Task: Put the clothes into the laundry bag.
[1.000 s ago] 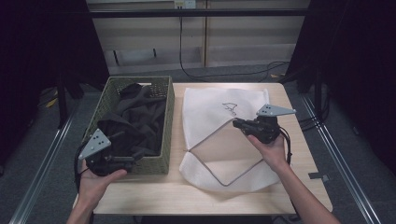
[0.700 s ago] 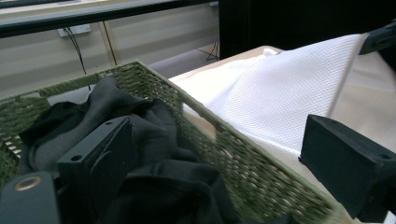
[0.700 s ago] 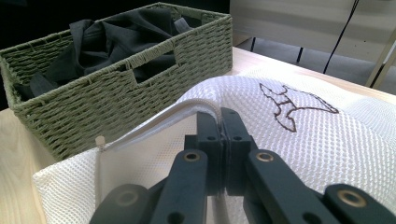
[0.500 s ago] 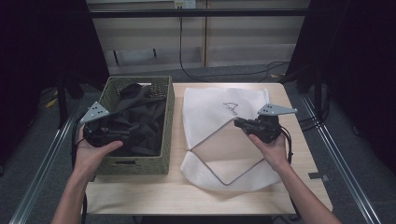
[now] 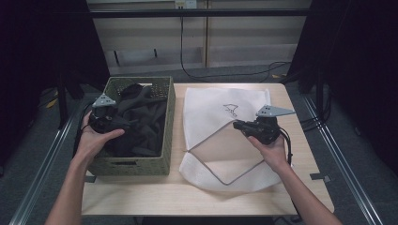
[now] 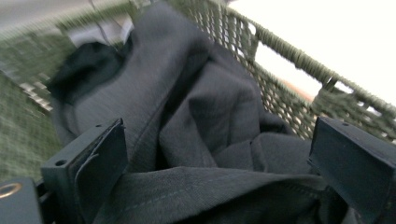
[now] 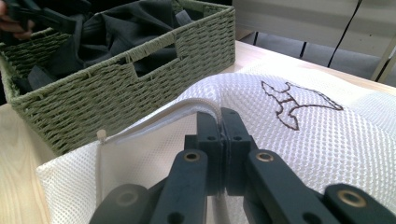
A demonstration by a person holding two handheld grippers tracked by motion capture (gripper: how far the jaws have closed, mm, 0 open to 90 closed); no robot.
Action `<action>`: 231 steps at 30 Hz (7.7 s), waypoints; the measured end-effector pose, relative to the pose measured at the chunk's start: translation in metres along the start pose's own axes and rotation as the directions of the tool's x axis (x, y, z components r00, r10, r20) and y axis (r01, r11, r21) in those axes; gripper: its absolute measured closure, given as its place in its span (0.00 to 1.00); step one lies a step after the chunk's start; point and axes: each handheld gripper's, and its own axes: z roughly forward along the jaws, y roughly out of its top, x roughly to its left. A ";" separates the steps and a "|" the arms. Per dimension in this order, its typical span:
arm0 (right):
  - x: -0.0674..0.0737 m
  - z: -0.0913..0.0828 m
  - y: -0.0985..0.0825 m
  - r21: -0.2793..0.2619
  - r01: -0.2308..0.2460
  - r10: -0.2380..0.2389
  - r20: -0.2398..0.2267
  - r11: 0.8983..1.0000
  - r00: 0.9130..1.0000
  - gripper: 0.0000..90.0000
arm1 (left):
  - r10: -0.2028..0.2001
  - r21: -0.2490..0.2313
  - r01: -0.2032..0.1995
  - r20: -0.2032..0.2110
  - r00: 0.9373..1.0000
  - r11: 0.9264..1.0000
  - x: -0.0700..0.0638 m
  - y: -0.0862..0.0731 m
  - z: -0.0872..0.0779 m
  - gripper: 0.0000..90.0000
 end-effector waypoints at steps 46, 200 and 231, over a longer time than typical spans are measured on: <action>0.001 0.009 -0.005 0.036 0.016 -0.015 -0.027 0.999 1.000 0.98 | -0.022 0.441 -0.015 0.078 0.997 0.897 0.006 -0.028 0.092 0.00; -0.004 0.007 -0.007 0.026 -0.002 0.002 -0.022 1.000 1.000 0.99 | -0.034 -0.595 0.041 0.022 0.999 0.802 -0.043 0.082 -0.152 0.75; -0.005 0.010 -0.009 0.046 -0.006 0.008 -0.036 0.999 0.999 0.99 | 0.102 -0.650 -0.033 0.069 0.992 0.760 -0.105 0.119 -0.172 0.75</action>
